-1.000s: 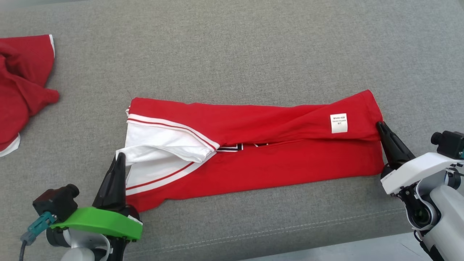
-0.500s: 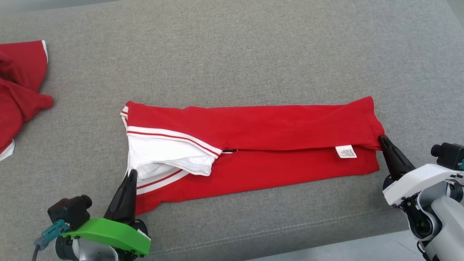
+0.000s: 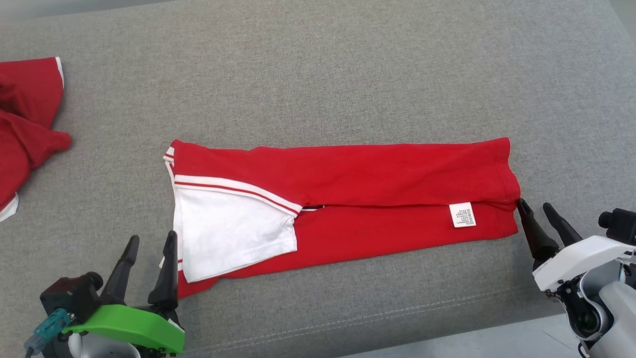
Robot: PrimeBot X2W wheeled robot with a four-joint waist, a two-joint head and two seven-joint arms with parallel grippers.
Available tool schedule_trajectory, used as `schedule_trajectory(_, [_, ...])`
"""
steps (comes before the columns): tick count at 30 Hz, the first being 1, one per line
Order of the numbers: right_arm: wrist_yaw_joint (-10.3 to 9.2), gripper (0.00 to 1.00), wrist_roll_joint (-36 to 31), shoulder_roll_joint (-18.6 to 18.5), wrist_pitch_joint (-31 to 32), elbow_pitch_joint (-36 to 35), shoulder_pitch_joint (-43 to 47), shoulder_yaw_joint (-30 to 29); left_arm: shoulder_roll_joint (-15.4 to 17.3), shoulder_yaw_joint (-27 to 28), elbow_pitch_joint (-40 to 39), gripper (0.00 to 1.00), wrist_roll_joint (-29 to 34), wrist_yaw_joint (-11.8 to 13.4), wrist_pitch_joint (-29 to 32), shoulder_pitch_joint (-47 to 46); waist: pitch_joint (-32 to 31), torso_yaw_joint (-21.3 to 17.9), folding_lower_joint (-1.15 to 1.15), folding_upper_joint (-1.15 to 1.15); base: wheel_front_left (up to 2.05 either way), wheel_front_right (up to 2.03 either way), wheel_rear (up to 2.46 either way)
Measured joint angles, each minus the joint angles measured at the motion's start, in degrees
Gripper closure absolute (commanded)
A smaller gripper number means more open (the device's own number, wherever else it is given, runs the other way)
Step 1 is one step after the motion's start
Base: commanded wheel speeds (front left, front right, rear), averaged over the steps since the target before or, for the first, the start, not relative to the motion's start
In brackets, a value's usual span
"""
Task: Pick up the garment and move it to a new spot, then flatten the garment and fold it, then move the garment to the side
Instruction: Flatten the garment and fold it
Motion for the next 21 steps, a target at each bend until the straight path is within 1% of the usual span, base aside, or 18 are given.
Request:
schedule_trajectory(4, [0.0, 0.0, 0.85, -0.34, -0.01, -1.0, -0.47, -1.12, 1.27, 0.32, -2.07, 0.0, 3.44, 0.32, -1.9, -0.19, -0.23, -0.05, 0.0, 0.0, 0.0, 0.0, 0.0])
schedule_trajectory(9, [-0.03, 0.0, 1.29, -1.2, 0.34, -2.02, -2.61, -2.0, 1.09, -1.1, -3.38, 0.0, 5.66, 0.33, -3.27, -1.48, -1.03, 0.26, 0.0, 0.0, 0.0, 0.0, 0.0])
schedule_trajectory(16, [-0.58, 0.0, 1.36, -1.55, 5.56, -1.67, -4.7, 0.11, -1.98, -3.96, -4.23, 0.0, 5.98, 0.52, -3.77, -2.86, -1.88, 1.6, 0.0, 0.0, 0.0, 0.0, 0.0])
schedule_trajectory(17, [-1.08, 0.0, 1.98, -1.25, 6.94, -1.11, -4.7, 0.25, -2.44, -4.38, -4.23, 0.0, 5.98, 0.52, -3.82, -2.99, -1.93, 2.14, 0.0, 0.0, 0.0, 0.0, 0.0])
schedule_trajectory(21, [-2.01, 0.0, 2.56, -1.2, 8.62, 0.11, -4.85, 0.11, -2.56, -4.41, -4.15, 0.0, 5.98, 0.58, -3.92, -3.0, -1.72, 3.25, 0.0, 0.0, 0.0, 0.0, 0.0])
